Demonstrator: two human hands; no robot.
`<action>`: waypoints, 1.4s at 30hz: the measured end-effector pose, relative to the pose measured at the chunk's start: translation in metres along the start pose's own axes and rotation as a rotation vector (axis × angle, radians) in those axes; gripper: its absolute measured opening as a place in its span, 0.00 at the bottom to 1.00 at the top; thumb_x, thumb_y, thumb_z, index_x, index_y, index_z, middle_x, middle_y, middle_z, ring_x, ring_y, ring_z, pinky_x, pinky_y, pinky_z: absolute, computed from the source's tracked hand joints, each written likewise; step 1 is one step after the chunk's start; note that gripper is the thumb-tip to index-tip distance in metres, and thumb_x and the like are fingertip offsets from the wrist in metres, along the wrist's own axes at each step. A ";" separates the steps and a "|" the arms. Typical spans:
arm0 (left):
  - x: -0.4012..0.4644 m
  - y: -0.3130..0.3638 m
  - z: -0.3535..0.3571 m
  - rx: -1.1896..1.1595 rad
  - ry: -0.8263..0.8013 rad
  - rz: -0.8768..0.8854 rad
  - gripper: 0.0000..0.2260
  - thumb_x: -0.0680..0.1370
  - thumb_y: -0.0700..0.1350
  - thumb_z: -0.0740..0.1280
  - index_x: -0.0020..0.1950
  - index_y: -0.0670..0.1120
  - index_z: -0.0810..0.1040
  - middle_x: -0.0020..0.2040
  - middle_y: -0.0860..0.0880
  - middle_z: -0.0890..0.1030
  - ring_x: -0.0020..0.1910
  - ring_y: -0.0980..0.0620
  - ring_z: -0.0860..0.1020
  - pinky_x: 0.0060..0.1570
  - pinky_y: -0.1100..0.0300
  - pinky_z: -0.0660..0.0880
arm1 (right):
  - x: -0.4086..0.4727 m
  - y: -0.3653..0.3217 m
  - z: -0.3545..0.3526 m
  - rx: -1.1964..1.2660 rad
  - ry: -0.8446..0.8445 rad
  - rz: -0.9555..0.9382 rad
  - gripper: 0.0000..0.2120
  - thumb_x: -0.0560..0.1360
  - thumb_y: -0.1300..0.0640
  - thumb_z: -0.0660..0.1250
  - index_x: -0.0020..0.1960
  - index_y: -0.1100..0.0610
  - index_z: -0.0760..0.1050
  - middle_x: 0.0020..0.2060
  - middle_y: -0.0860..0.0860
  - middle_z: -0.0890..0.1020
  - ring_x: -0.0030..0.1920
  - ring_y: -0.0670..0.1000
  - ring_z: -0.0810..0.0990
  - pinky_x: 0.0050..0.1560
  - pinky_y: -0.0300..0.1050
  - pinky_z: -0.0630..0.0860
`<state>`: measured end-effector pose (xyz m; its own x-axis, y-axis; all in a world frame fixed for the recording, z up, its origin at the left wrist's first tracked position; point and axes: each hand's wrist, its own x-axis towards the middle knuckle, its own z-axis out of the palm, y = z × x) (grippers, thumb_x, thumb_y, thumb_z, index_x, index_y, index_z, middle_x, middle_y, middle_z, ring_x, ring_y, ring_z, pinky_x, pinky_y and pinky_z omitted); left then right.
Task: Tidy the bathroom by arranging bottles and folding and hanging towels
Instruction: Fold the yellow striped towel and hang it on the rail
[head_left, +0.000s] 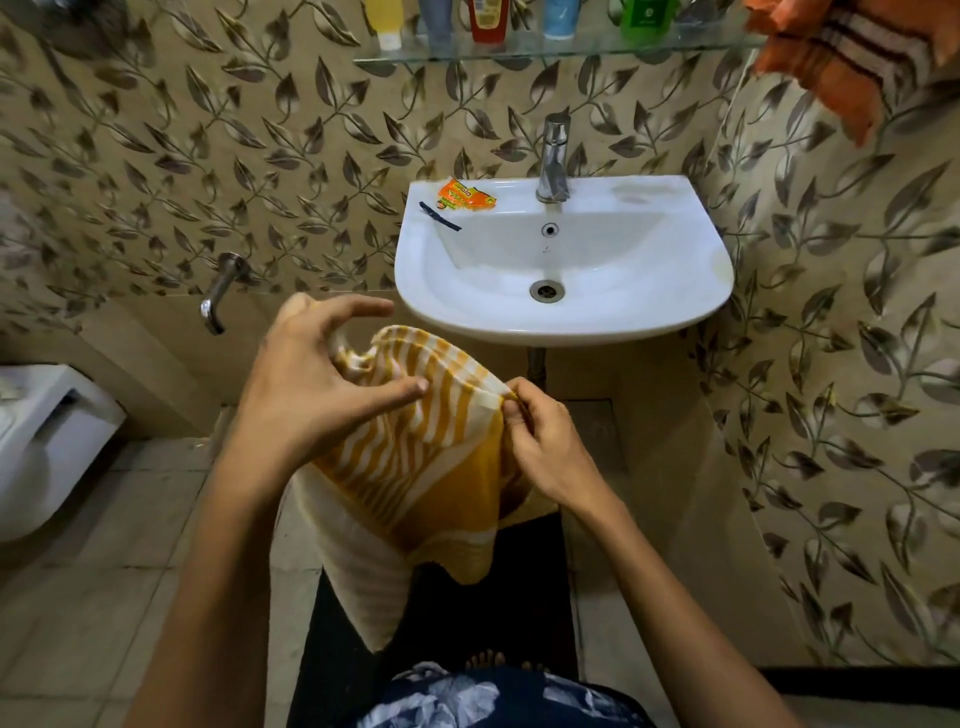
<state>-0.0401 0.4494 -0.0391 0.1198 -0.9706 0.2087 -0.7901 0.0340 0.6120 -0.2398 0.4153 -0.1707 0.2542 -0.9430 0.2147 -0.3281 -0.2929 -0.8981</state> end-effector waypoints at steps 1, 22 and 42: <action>-0.003 0.003 0.002 -0.024 -0.057 0.038 0.30 0.54 0.63 0.75 0.56 0.64 0.75 0.45 0.55 0.68 0.44 0.64 0.70 0.42 0.68 0.69 | 0.000 -0.006 0.001 0.004 -0.027 -0.011 0.09 0.81 0.59 0.56 0.43 0.54 0.69 0.28 0.43 0.71 0.30 0.40 0.70 0.33 0.36 0.63; -0.010 0.010 0.011 0.043 -0.278 0.176 0.20 0.64 0.67 0.57 0.44 0.56 0.75 0.42 0.55 0.66 0.42 0.58 0.69 0.36 0.63 0.67 | -0.010 -0.008 -0.021 -0.110 -0.067 -0.177 0.21 0.72 0.73 0.62 0.48 0.46 0.70 0.45 0.37 0.74 0.49 0.41 0.76 0.47 0.37 0.75; -0.017 0.020 -0.012 0.066 -0.103 0.194 0.22 0.65 0.65 0.60 0.43 0.49 0.79 0.41 0.50 0.66 0.40 0.60 0.68 0.38 0.57 0.72 | -0.023 -0.007 0.013 -0.287 0.174 -0.179 0.08 0.70 0.53 0.68 0.41 0.52 0.69 0.41 0.44 0.73 0.38 0.47 0.73 0.34 0.42 0.71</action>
<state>-0.0507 0.4700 -0.0208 -0.0979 -0.9667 0.2367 -0.8307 0.2103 0.5155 -0.2317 0.4409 -0.1736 0.1807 -0.8783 0.4426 -0.5403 -0.4647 -0.7015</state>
